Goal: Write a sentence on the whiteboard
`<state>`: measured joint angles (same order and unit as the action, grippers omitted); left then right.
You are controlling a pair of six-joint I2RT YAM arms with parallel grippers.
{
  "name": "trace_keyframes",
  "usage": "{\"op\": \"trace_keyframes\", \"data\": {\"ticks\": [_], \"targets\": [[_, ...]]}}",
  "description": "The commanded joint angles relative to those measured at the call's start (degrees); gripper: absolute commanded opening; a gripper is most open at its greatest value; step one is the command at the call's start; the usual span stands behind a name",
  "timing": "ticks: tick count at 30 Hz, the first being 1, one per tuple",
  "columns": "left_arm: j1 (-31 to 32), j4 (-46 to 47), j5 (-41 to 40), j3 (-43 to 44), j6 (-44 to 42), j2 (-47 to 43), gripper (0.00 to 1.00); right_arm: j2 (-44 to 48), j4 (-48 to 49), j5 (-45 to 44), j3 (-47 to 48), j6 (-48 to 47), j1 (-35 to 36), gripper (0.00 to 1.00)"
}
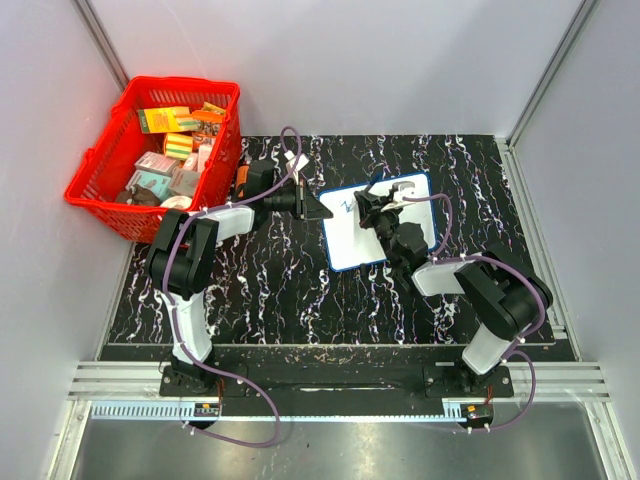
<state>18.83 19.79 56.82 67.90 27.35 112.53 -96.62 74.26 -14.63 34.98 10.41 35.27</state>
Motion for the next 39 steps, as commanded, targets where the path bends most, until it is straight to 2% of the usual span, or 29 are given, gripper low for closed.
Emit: {"op": "trace_keyframes", "data": {"ticks": [1, 14, 30, 39], "targets": [[0.77, -3.27, -4.79, -0.22, -7.4, -0.73, 0.0, 0.91, -0.96, -4.44, 1.84, -1.62, 0.42, 0.0], [0.94, -2.48, -4.43, -0.49, -6.96, -0.73, 0.0, 0.9, -1.83, -4.7, 4.13, -3.47, 0.42, 0.0], [1.03, -2.74, -4.61, -0.31, -7.05, -0.82, 0.0, 2.75, -5.71, -4.53, -0.26, -1.62, 0.42, 0.0], [0.95, -2.92, -4.96, -0.84, -7.31, -1.09, 0.0, 7.41, -4.74, -4.09, 0.26, -2.15, 0.42, 0.0]]}}
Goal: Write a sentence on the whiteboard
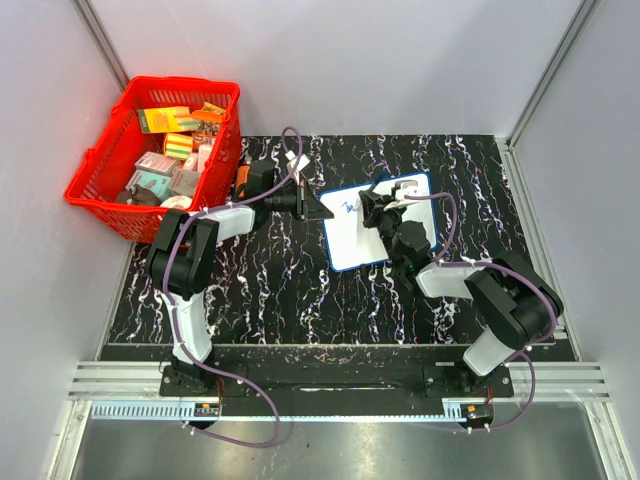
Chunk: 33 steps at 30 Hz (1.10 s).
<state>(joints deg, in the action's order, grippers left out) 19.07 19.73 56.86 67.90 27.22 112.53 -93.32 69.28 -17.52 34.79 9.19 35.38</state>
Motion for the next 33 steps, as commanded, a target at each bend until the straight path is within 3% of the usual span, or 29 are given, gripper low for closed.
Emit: {"op": "trace_keyframes", "data": {"ticks": [1, 12, 33], "targets": [[0.71, -2.94, -5.01, -0.75, -7.27, -1.09, 0.0, 4.54, -0.62, -1.46, 1.15, -1.02, 0.31, 0.0], [0.71, -4.52, -5.44, -0.84, -8.5, -1.96, 0.0, 3.5, -3.97, -3.05, 3.97, -1.28, -0.39, 0.0], [0.88, -6.72, -5.97, -0.84, -10.0, -2.14, 0.0, 2.53, 0.85, -1.99, 2.66, -0.49, -1.01, 0.0]]}}
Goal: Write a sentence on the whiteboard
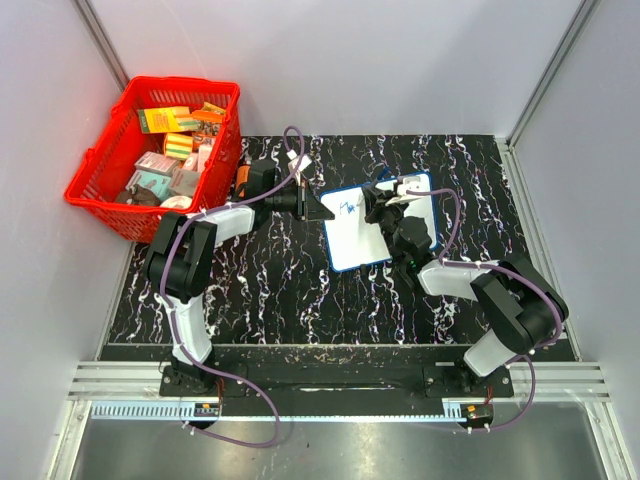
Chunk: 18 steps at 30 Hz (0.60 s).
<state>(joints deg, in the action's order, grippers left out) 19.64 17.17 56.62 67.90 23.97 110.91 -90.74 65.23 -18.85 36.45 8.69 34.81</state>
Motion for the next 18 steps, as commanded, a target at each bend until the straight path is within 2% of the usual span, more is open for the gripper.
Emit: {"op": "trace_keyframes", "data": {"ticks": [1, 18], "targets": [[0.31, -4.16, -5.56, -0.75, -6.74, -0.52, 0.0, -0.05, 5.17, -0.75, 0.91, 0.1, -0.44, 0.0], [0.4, -4.43, -5.56, -0.4, -6.92, -0.35, 0.0, -3.56, 3.58, -2.15, 1.26, 1.07, -0.53, 0.0]]}}
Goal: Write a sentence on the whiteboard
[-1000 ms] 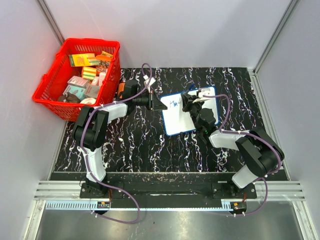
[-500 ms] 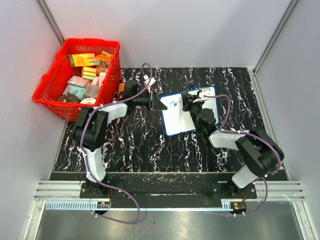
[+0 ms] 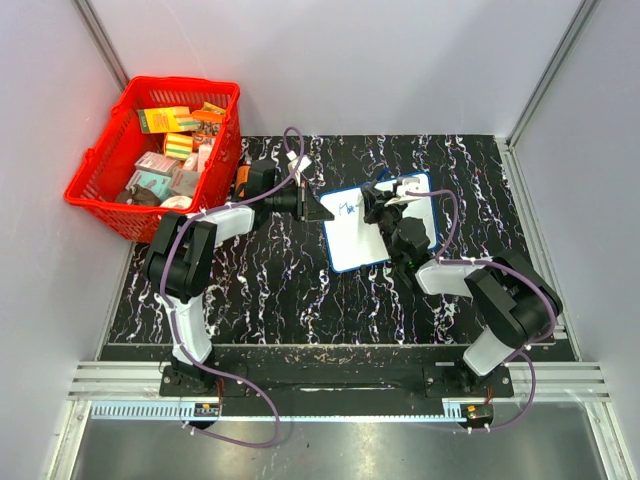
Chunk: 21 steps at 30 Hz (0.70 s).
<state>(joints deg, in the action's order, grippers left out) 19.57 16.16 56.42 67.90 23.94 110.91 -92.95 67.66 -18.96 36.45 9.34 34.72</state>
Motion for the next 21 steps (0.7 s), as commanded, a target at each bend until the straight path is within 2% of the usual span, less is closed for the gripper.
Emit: {"op": "trace_keyframes", "data": {"ticks": [1, 21], "targets": [[0.55, -3.42, -5.36, -0.4, -6.89, -0.26, 0.0, -1.36, 1.25, -2.04, 1.08, 0.59, -0.36, 0.0], [0.55, -3.42, -5.36, -0.31, -6.89, -0.52, 0.0, 2.15, -1.21, 1.91, -5.33, 2.35, -0.36, 0.0]]}}
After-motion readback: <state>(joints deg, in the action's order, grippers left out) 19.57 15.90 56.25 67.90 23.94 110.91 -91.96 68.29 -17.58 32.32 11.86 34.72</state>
